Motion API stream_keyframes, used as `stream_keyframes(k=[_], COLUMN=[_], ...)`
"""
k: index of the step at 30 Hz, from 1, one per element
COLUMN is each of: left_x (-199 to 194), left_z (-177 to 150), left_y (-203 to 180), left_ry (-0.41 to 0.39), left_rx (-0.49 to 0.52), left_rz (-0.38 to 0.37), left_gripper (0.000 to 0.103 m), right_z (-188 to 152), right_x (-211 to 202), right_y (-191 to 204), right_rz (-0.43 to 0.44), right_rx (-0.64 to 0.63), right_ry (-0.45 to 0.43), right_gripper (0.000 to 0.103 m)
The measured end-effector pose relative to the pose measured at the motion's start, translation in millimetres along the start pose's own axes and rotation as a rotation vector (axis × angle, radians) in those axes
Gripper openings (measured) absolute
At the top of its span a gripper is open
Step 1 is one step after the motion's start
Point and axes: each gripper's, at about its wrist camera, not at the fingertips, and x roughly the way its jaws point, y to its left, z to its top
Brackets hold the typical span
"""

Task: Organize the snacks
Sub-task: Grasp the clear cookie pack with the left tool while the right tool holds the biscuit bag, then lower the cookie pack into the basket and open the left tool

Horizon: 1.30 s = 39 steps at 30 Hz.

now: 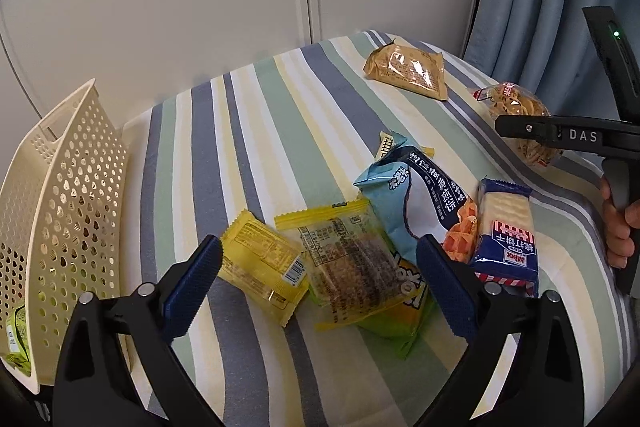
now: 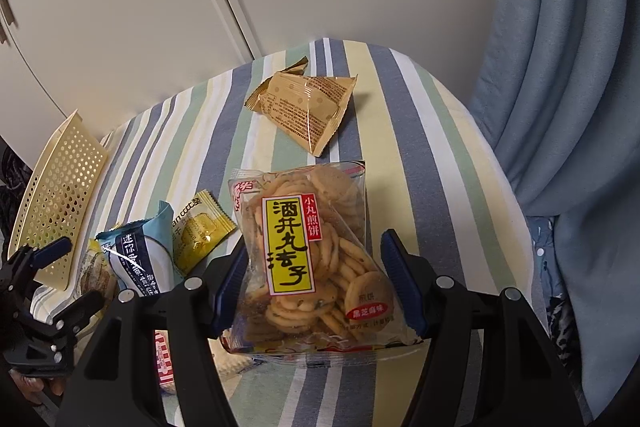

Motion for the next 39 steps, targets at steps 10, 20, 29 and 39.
stream_keyframes(k=[10,20,29,39], left_x=[13,-31,-82,-123], left_z=[-1,-11,-7,-14], left_y=[2,18,67,148], left_ry=[0.022,-0.079,-0.195,-0.279], left_rx=[-0.046,-0.098,-0.207,-0.369], left_rz=[-0.083,-0.076,-0.025,0.084], left_gripper=[0.046,0.041,0.041,0.041], right_z=[0,0,0,-1], right_x=[3,3,5,7], right_y=[-5,-9,-9,-8], right_rz=[0.034,0.04,0.031,0.024], right_rx=[0.025,0.052,0.055,0.054], right_ry=[0.012,0.008,0.01,0.013], right_gripper=[0.064,0.064,0.064,0.064])
